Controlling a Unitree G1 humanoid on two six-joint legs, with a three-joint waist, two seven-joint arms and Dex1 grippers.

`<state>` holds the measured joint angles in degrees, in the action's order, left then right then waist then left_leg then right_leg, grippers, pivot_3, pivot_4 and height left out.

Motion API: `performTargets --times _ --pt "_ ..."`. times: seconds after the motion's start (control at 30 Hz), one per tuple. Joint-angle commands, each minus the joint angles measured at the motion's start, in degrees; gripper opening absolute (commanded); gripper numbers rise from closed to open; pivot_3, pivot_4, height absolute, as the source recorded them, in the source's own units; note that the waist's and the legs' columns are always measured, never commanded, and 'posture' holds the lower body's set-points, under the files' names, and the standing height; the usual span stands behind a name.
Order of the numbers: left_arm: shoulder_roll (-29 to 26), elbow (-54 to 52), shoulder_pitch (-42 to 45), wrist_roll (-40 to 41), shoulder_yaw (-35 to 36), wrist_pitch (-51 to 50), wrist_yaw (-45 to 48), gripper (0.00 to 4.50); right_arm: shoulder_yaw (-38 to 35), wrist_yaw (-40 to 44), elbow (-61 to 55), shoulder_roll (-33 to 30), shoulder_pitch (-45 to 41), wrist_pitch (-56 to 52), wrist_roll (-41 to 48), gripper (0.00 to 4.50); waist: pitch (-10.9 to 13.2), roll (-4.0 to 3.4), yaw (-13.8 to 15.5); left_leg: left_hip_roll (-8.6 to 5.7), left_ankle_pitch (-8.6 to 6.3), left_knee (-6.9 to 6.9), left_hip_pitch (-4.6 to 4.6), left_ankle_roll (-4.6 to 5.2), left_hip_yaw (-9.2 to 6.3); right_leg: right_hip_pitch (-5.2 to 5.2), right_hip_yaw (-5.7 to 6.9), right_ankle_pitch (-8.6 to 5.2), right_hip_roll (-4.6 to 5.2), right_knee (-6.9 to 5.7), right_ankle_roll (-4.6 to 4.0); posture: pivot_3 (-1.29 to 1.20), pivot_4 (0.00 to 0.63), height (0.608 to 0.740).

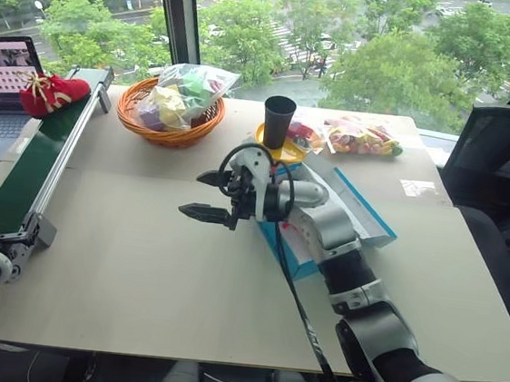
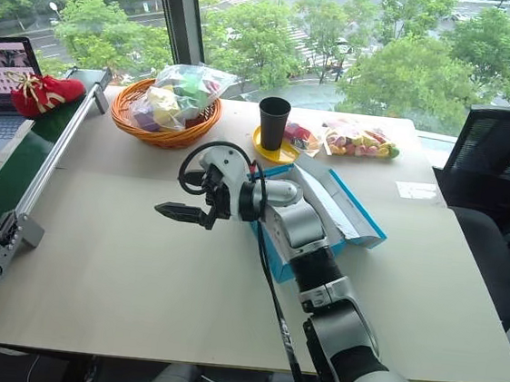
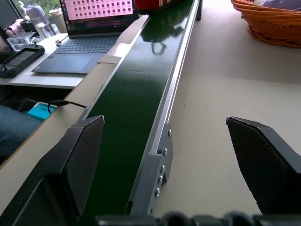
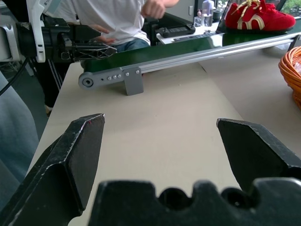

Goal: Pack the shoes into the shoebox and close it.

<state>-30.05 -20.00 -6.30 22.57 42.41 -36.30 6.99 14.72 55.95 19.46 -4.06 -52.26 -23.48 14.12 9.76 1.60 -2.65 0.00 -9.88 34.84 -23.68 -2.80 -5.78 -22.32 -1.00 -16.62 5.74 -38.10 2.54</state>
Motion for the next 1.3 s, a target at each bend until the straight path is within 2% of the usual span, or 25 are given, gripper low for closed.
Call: performTargets --times 0.03,0.37,0.6,0.77,0.9,1.03,1.3 --pt "-2.4 1.9 0.2 -1.0 3.3 2.8 0.9 4.46 -0.6 -0.6 -3.7 0.6 0.3 0.0 1.0 4.5 0.0 0.0 -0.1 0.0 -0.01 0.0 0.0 -0.01 0.0 -0.01 0.0 0.0 0.0 -0.01 0.0 0.0 0.15 0.738" --pt "-9.7 12.6 0.3 -0.6 7.8 7.1 6.5 4.46 -1.1 -1.4 -6.2 0.3 1.2 -1.4 1.7 4.5 0.0 -0.01 0.0 0.1 -0.02 -0.03 0.08 -0.03 0.0 0.01 0.0 0.0 -0.09 0.0 -0.01 0.0 0.15 0.738" --pt "-10.2 17.7 2.8 3.4 11.8 5.8 7.6 4.46 -1.0 -2.2 -6.8 -0.1 1.8 -2.0 1.6 4.5 0.0 0.0 0.0 0.13 -0.03 -0.03 0.1 -0.04 0.0 0.02 0.01 0.0 -0.1 0.0 -0.01 0.0 0.15 0.738" --pt "-12.7 21.7 0.7 1.1 10.7 9.5 11.3 4.46 -1.0 -2.6 -6.8 -0.2 1.9 -2.2 1.6 4.5 0.0 0.0 -0.1 0.15 -0.04 -0.05 0.1 -0.06 0.01 0.0 0.0 0.0 -0.11 -0.01 -0.02 0.0 0.15 0.738" --pt "-16.9 31.6 -0.7 -0.3 9.8 15.5 18.5 4.46 -0.9 -2.9 -6.8 -0.2 1.9 -2.4 1.6 4.5 0.0 -0.01 -0.1 0.23 -0.04 -0.08 0.15 -0.06 0.02 0.0 0.0 0.0 -0.2 -0.01 -0.03 0.0 0.15 0.738" --pt "-21.3 41.8 1.3 -1.5 8.9 20.0 21.6 4.46 -0.9 -3.1 -6.8 -0.5 1.9 -2.5 1.5 4.5 0.0 -0.02 0.0 0.3 -0.04 -0.12 0.2 -0.06 0.06 0.0 0.01 -0.03 -0.26 0.0 -0.19 0.0 0.15 0.738" --pt "-24.3 56.9 4.6 -3.9 3.7 29.3 26.8 4.46 -1.2 -3.3 -7.6 -1.9 2.0 -3.5 1.8 4.5 0.0 0.0 0.0 0.4 -0.04 -0.14 0.21 -0.07 0.07 -0.01 0.04 -0.02 -0.34 -0.01 -0.2 0.0 0.15 0.738"
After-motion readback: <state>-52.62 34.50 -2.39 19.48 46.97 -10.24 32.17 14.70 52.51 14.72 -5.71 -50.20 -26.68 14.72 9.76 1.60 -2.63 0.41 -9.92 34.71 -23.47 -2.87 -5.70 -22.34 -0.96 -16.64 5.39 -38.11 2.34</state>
